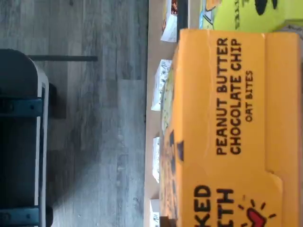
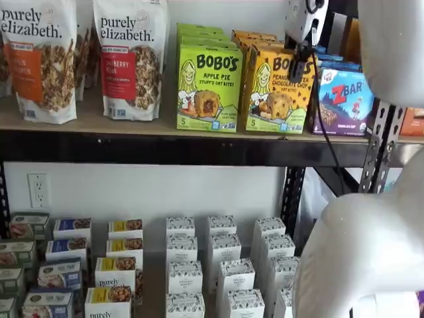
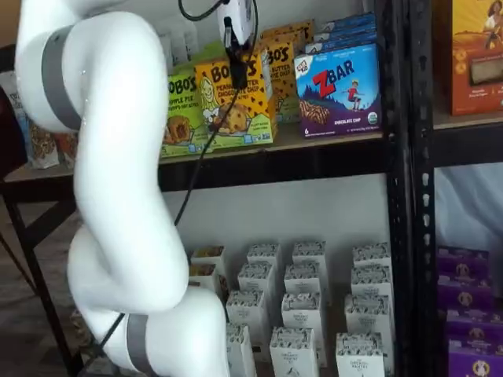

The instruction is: Pick up the orange box on the top shelf, the fifth box from the left

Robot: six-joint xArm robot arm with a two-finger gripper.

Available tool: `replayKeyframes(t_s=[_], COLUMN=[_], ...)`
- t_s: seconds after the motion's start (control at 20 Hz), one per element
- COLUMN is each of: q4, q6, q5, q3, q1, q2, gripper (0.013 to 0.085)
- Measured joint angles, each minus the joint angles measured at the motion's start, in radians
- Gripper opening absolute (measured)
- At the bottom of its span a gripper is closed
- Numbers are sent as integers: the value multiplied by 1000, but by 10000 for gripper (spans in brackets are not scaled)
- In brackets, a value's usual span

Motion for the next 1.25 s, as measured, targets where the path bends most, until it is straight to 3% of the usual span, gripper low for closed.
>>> replayKeyframes(t_s=[1.25], q4=[-25], q6=[6], q5=[80], q3=[120], q1=[6], q2=[-209], gripper=[210])
